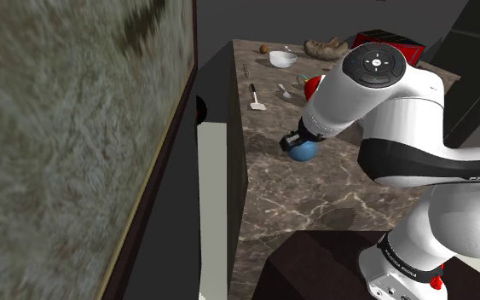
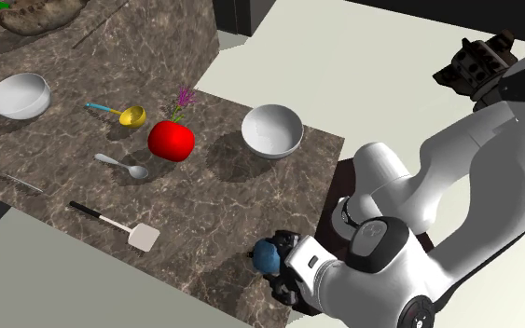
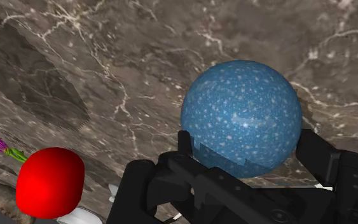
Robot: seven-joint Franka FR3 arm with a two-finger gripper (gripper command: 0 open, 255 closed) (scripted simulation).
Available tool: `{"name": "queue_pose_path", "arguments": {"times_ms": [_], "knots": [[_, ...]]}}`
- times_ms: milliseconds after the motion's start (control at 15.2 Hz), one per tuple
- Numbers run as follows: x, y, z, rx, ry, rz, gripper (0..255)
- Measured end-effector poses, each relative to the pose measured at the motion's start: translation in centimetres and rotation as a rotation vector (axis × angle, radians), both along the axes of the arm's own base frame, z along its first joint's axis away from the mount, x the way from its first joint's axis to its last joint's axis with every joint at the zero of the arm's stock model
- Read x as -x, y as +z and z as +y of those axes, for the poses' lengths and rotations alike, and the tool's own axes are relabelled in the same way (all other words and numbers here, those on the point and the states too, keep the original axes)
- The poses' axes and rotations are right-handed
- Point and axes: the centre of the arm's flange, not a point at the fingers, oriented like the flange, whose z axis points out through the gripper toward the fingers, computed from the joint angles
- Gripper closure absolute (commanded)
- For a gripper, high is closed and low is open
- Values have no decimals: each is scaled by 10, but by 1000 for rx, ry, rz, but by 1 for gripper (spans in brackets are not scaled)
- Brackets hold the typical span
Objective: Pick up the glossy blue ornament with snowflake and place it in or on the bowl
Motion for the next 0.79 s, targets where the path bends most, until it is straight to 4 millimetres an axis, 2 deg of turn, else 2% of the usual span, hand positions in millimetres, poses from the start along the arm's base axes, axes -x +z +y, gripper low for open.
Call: {"name": "queue_pose_path", "arguments": {"times_ms": [792], "knots": [[1, 64, -1, 0, 0, 0, 255]]}}
